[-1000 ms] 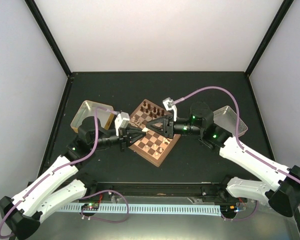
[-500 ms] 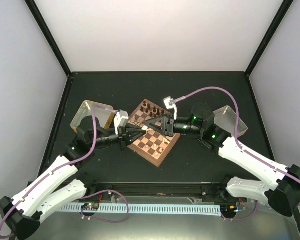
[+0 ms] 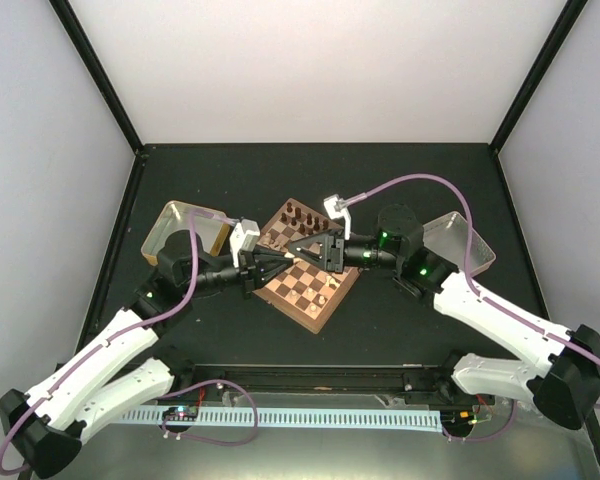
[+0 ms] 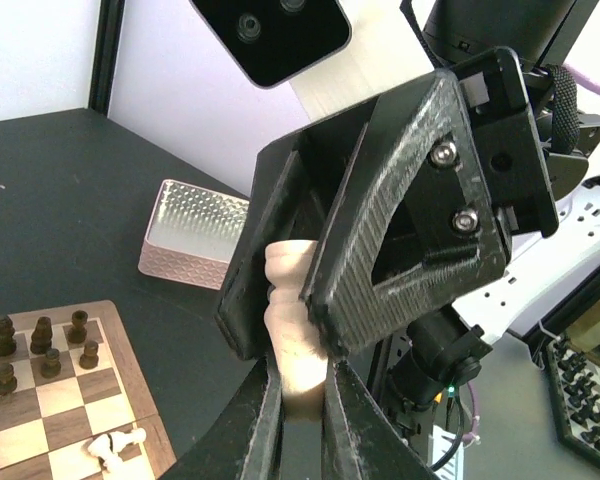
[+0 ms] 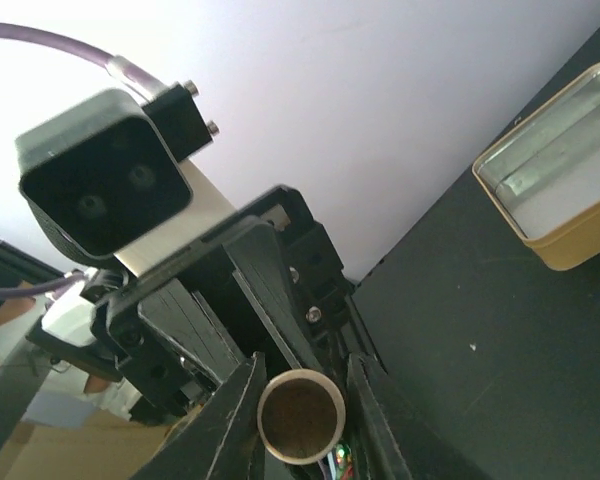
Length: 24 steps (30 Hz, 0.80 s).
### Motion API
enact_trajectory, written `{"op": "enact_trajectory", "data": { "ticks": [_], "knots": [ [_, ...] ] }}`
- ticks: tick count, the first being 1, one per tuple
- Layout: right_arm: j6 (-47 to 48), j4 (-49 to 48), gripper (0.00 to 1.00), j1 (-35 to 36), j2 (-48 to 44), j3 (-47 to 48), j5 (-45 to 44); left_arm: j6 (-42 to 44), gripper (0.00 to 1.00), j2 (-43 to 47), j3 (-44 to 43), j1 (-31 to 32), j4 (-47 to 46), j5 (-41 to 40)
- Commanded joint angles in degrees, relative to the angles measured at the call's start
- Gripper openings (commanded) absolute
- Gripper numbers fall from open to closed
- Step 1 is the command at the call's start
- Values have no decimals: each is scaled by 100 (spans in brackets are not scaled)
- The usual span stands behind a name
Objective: Set up the chess pieces on the board
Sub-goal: Place the chess piece on the chessboard.
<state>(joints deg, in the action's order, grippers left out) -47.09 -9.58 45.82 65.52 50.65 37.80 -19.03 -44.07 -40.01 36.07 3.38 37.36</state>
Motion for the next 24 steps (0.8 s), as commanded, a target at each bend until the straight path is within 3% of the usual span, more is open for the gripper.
{"op": "enact_trajectory", "data": {
  "ticks": [1, 7, 11, 13, 17, 20, 24],
  "knots": [
    [-28, 207, 22, 63, 61, 19, 86, 51, 1, -53, -209, 10, -283, -100],
    [-58, 299, 17, 62, 45, -7, -110, 62, 2, -91, -115, 9, -258, -83],
    [-337, -54, 8, 63, -9, -143, -225, 43, 3, -90, -103, 11, -258, -93],
    [-639, -412, 4, 60, -37, -258, -328, -39, 12, -77, -105, 12, -293, -135],
    [-1458, -1743, 1, 67, -38, -652, -407, -604, 42, -2, 7, 13, -724, -193],
    [-1965, -2467, 1, 59, 31, -798, -395, -1340, 48, 91, 318, 9, -1510, -259],
    [-2210, -2872, 1, 65, 65, -840, -369, -2265, 46, 119, 847, 11, -2793, -446]
  ]
}}
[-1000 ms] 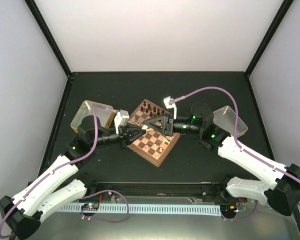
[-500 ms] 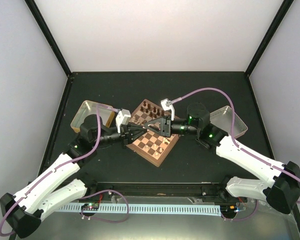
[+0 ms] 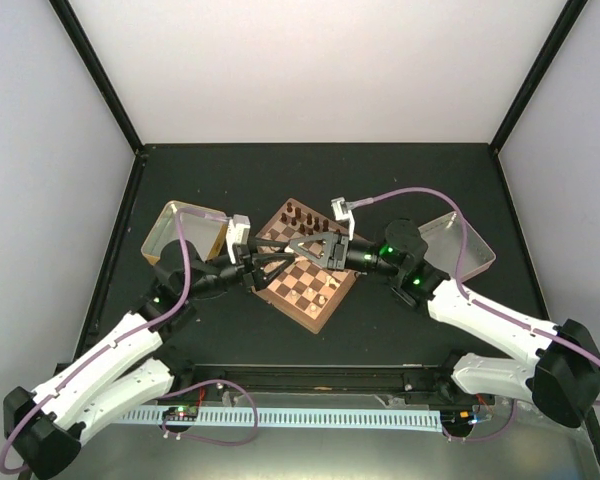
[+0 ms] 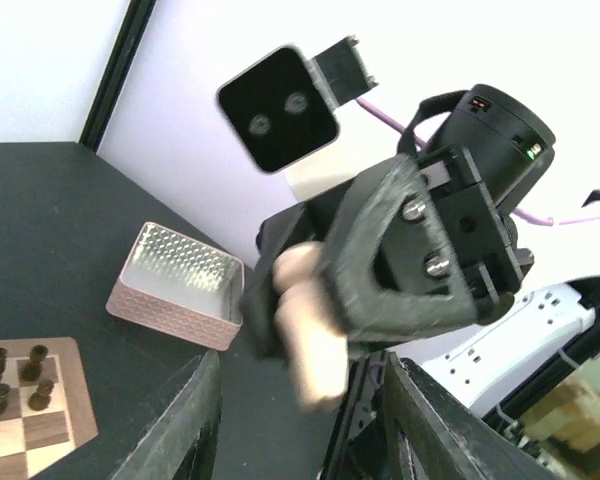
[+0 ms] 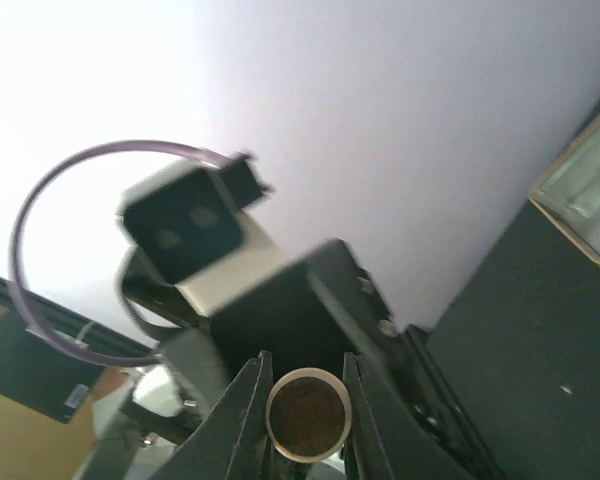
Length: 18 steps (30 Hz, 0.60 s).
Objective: Set up the chess pieces on the board
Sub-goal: Place the chess piece on the chessboard.
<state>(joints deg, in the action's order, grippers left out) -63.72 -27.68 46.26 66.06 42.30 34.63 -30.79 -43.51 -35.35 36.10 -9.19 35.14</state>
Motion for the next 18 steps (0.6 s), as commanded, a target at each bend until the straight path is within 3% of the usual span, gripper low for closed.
{"op": "enact_trajectory", "data": {
  "ticks": [1, 7, 18],
  "knots": [
    [-579, -1121, 1, 22, 12, -17, -60, -1255, 45, 43, 464, 3, -1752, -246],
    [-550, -1155, 1, 20, 26, 14, -28, -1760, 36, -53, 579, 6, -2203, -377],
    [-518, -1105, 1, 20, 64, -25, -78, -1658, 51, -123, 621, 11, -2642, -42]
  ]
}}
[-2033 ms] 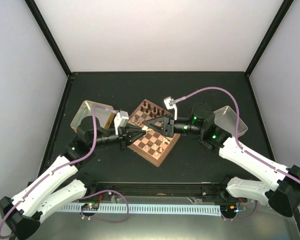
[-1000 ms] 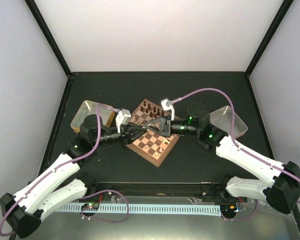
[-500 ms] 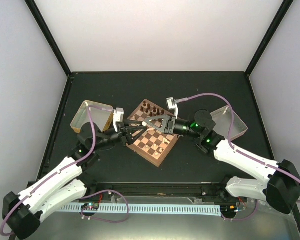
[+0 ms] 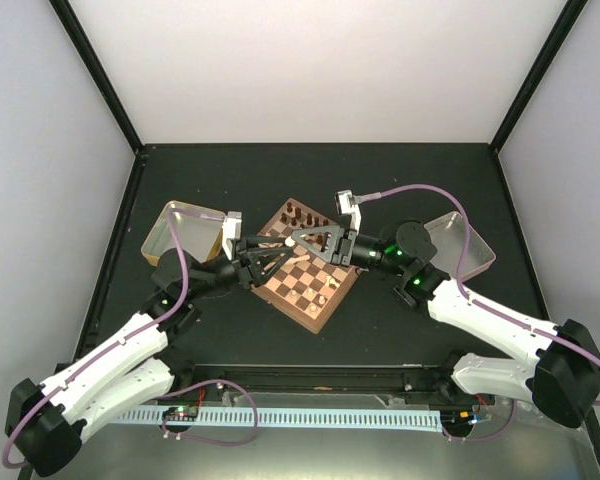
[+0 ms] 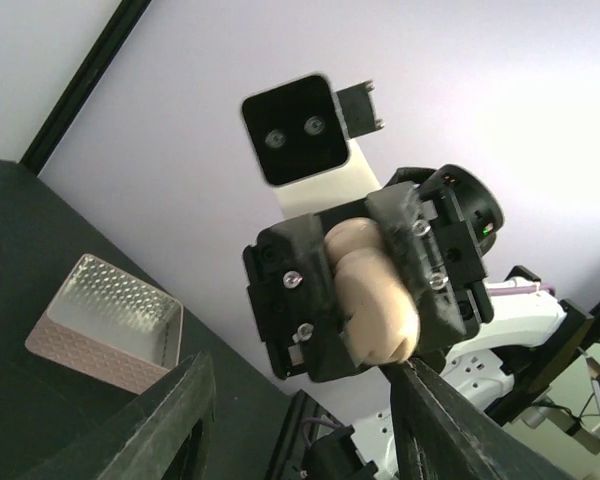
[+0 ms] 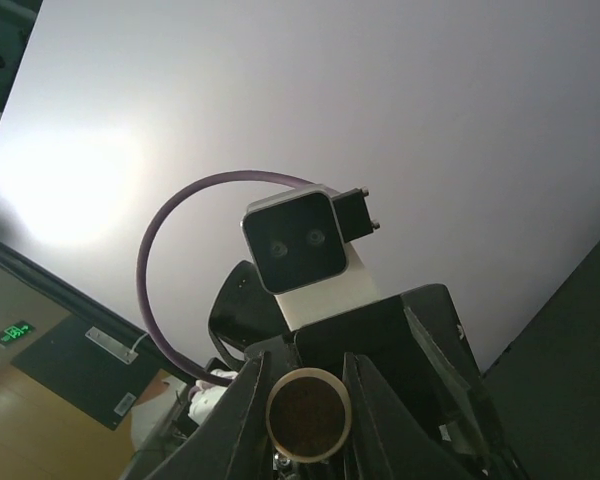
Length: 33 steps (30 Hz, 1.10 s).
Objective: Set up the chess pieces on the board
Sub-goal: Place the chess piece on the chessboard.
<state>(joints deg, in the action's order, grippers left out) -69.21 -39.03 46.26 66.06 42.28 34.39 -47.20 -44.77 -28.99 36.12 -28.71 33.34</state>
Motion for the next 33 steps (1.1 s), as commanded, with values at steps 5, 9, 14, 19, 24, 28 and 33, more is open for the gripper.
{"op": "enact_trajectory", "data": {
  "ticks": [5, 9, 14, 19, 24, 28, 33],
  "knots": [
    [73, 285, 1, 21, 81, -1, -213, 186, 54, 13, 3, 7, -758, 223],
    [144, 408, 1, 23, 113, 36, -167, 186, 49, -32, -32, 9, -648, 45],
    [184, 471, 1, 16, 140, 43, -178, 133, 28, -131, -99, 7, -555, -60],
    [199, 471, 2, 20, 195, 34, -171, 176, 7, -122, -164, 4, -338, -154],
    [595, 1053, 32, 5, 22, 54, -465, 407, 2, 11, -302, -1, 561, -573],
    [1171, 2620, 55, -77, -474, 158, -1546, 1079, 2, 177, -607, 8, 2387, -1097],
    [1426, 4439, 65, -210, -958, 163, -3215, 2217, 2, -98, -1199, 1, 4396, -1478]
  ]
}}
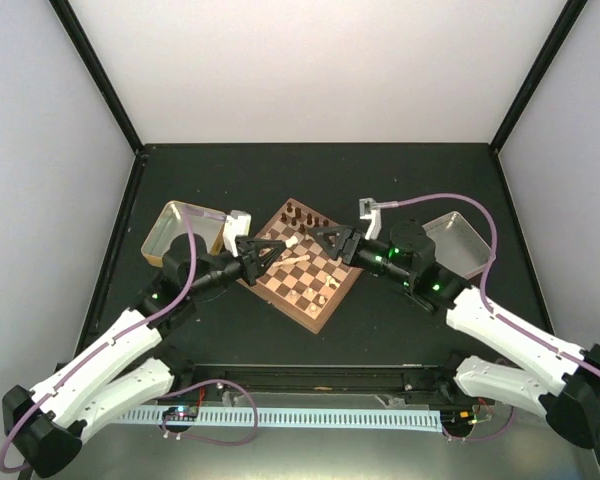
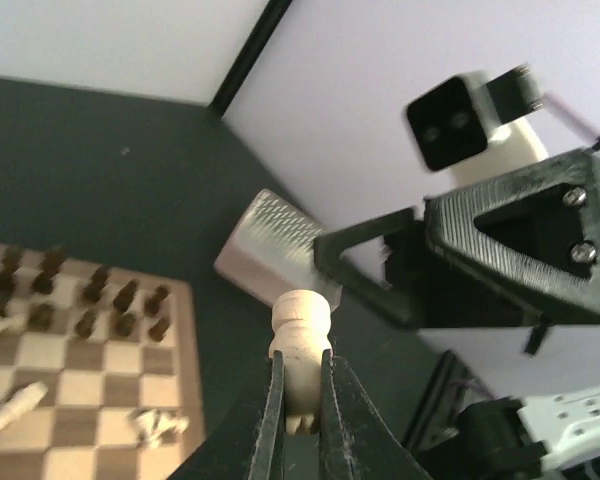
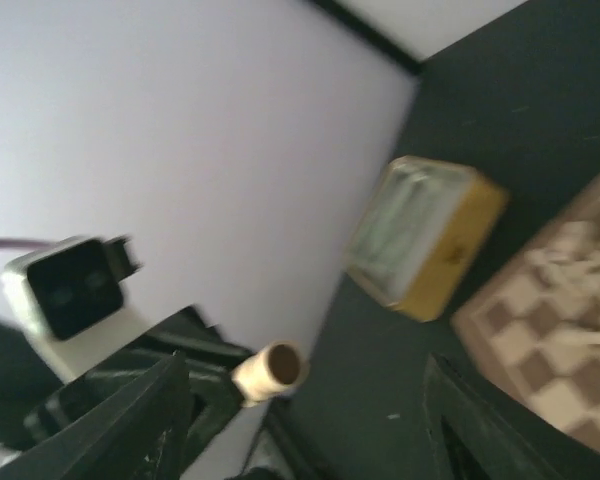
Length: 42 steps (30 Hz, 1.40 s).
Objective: Set up the chess pieces on the board
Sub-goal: Place the chess piece on the chessboard.
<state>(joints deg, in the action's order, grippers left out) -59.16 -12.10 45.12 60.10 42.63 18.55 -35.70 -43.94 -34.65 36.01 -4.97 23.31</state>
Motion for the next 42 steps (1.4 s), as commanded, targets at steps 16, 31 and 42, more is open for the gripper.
{"op": "enact_trajectory", "data": {
  "ticks": [16, 31, 42],
  "knots": [
    [464, 3070, 66, -346, -1104, -477, -3432, 2132, 2, -3631, -2970, 1220, 5911, -1225],
    [511, 3205, 67, -487, -1390, -784, -3648, 2292, 4, -5437, -4178, 1638, 6641, -1666],
    [530, 3240, 67, -542, -1483, -871, -3617, 2355, 8, -6075, -4606, 1638, 6979, -1850]
  ]
}}
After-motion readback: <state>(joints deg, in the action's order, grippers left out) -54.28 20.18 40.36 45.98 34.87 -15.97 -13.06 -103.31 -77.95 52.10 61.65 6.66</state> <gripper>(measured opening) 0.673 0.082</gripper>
